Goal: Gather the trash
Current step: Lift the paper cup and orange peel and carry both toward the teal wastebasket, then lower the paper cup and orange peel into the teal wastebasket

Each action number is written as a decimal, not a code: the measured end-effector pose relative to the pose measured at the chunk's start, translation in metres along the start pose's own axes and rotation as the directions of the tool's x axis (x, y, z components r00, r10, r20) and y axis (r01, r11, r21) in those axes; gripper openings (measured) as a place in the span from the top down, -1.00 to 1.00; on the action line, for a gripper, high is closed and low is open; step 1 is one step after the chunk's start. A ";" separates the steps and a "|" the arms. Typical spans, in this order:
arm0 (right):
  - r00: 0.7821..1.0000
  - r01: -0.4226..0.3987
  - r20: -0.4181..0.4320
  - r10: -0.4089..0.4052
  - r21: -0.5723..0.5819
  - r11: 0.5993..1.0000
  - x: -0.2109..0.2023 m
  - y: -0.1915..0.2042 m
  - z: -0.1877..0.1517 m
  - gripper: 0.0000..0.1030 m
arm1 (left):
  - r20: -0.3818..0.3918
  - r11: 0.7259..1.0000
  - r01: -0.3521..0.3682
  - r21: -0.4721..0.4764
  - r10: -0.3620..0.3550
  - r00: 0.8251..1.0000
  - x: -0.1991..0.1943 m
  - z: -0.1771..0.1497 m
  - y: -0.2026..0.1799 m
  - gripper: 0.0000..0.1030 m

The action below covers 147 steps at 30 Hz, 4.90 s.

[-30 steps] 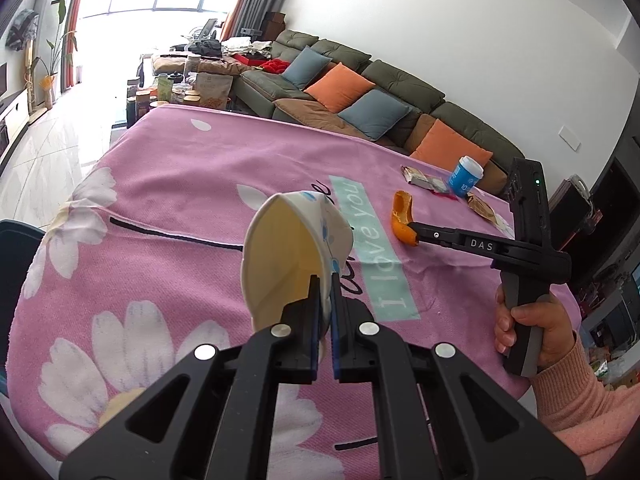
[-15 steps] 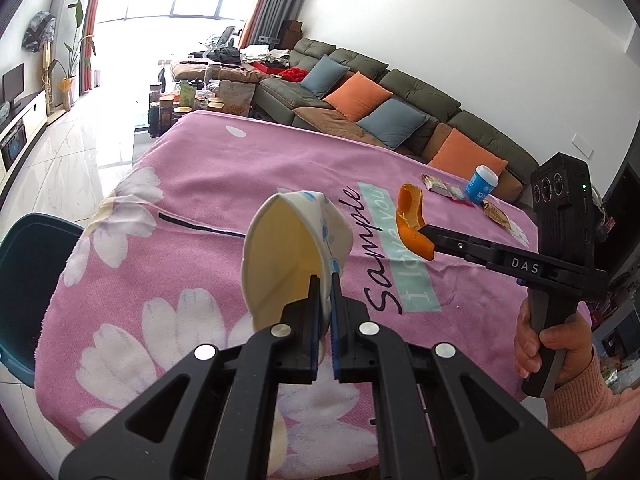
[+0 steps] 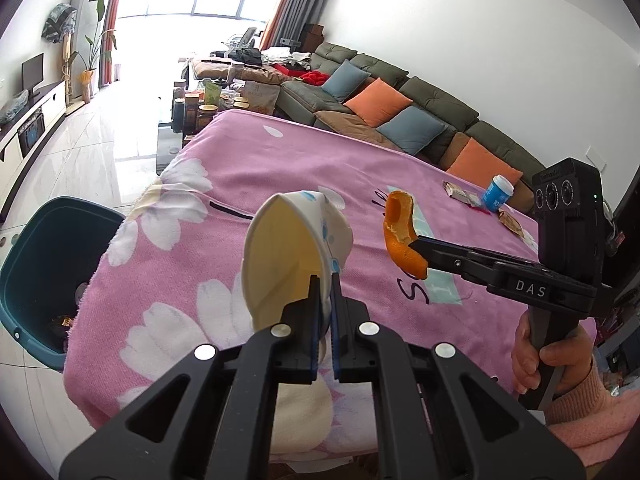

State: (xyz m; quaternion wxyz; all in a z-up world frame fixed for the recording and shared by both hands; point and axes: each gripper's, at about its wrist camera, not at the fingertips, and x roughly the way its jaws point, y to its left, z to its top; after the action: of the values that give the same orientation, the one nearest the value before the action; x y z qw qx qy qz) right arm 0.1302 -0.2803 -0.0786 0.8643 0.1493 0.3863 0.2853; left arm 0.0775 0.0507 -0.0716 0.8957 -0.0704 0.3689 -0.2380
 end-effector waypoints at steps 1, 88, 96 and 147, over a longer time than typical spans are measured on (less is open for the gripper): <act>1.000 -0.002 -0.002 0.002 -0.004 1.000 0.001 0.002 0.000 0.79 | 0.001 1.000 -0.003 -0.002 0.003 1.000 -0.001 0.000 0.001 0.91; 0.968 -0.216 -0.166 0.188 -0.173 0.961 0.111 0.096 0.040 0.79 | 0.066 0.951 -0.255 -0.172 0.270 0.961 -0.070 -0.003 0.109 0.91; 0.965 -0.226 -0.174 0.196 -0.179 0.958 0.118 0.103 0.049 0.79 | 0.068 0.946 -0.271 -0.178 0.286 0.956 -0.074 -0.002 0.114 0.91; 0.954 -0.250 -0.219 0.206 -0.197 0.948 0.147 0.125 0.054 0.79 | 0.053 0.927 -0.314 -0.207 0.331 0.942 -0.067 0.000 0.124 0.91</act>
State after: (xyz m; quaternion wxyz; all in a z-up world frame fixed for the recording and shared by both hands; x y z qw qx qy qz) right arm 0.2029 -0.0935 -0.0691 0.7943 0.0668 0.4151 0.4385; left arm 0.0827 0.1912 -0.0667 0.9264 -0.1068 0.3579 -0.0468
